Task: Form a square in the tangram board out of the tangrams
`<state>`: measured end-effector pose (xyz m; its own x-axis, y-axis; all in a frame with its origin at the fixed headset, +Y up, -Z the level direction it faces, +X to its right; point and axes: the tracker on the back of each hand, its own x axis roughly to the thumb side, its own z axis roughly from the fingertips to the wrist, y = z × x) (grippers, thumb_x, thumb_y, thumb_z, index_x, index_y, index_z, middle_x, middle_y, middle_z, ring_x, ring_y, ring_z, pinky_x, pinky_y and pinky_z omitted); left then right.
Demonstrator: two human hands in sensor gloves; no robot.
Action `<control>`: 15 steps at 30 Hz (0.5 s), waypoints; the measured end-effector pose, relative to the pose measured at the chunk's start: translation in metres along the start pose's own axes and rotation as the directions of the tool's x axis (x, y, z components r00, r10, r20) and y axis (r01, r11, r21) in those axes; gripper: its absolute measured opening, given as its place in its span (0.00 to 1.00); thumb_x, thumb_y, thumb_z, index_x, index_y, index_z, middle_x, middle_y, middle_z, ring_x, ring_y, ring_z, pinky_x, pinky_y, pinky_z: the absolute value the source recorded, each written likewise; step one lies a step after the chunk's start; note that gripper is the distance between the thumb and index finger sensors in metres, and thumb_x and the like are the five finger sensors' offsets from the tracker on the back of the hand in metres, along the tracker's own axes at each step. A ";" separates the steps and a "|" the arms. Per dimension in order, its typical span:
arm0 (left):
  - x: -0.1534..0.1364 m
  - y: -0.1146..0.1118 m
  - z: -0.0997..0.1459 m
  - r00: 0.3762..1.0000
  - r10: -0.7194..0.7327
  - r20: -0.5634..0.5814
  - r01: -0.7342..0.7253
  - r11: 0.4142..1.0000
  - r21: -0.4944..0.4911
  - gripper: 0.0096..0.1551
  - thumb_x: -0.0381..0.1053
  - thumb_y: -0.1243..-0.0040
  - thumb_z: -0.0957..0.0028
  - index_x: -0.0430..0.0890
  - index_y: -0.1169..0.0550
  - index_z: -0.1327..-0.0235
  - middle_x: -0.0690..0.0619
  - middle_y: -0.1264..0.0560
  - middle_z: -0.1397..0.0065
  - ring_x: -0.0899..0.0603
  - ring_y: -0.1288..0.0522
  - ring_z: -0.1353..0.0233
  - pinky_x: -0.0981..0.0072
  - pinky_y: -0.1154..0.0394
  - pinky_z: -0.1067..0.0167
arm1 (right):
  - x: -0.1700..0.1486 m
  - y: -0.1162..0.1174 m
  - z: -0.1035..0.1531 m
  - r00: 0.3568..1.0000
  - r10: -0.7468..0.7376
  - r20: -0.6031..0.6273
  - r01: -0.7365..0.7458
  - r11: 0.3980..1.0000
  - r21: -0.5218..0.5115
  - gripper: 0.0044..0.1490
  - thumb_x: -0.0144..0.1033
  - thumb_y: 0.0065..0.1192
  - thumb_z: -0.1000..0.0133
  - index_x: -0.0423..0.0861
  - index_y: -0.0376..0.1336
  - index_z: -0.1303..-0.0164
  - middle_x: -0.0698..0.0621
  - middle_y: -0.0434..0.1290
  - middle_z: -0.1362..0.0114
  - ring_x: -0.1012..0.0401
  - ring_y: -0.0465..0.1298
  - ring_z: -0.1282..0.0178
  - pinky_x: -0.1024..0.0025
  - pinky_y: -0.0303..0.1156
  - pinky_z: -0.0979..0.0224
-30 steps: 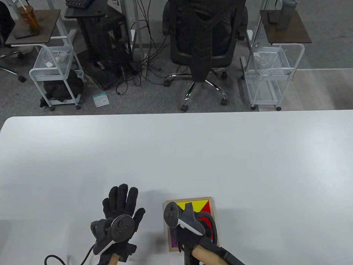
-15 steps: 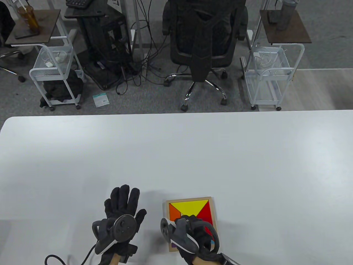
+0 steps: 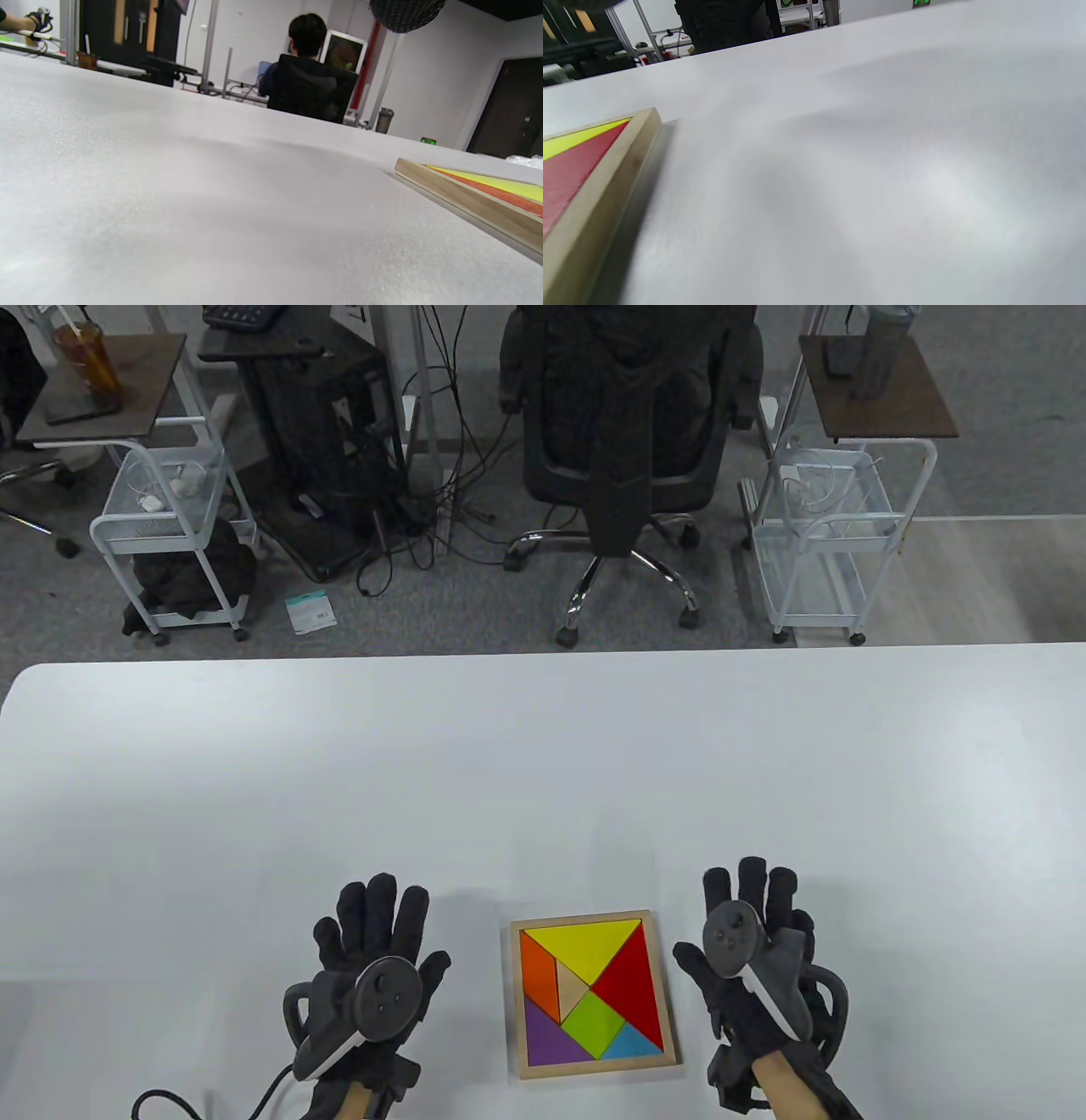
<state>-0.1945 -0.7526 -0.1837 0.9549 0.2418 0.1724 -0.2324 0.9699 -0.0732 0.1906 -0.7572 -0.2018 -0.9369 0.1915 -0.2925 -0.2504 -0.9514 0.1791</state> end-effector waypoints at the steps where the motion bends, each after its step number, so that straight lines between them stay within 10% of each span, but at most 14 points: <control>1: 0.000 -0.001 0.000 1.000 0.000 0.007 0.000 1.000 -0.016 0.43 0.64 0.57 0.38 0.50 0.57 0.17 0.34 0.63 0.15 0.24 0.64 0.19 0.22 0.61 0.30 | -0.002 0.000 0.000 1.000 -0.003 0.011 0.003 1.000 0.012 0.54 0.66 0.44 0.59 0.75 0.24 0.30 0.68 0.10 0.25 0.63 0.10 0.22 0.54 0.25 0.12; 15: 0.008 -0.010 -0.004 0.999 -0.050 0.011 0.051 0.991 -0.126 0.45 0.68 0.61 0.39 0.51 0.60 0.17 0.35 0.67 0.15 0.23 0.69 0.20 0.21 0.66 0.32 | -0.006 0.005 0.000 1.000 0.001 0.014 -0.001 0.999 0.036 0.55 0.68 0.43 0.61 0.75 0.22 0.32 0.69 0.09 0.27 0.64 0.08 0.24 0.55 0.23 0.12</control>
<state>-0.1841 -0.7606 -0.1855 0.9633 0.1933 0.1862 -0.1582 0.9694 -0.1879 0.1955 -0.7631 -0.1992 -0.9404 0.1942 -0.2793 -0.2578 -0.9425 0.2128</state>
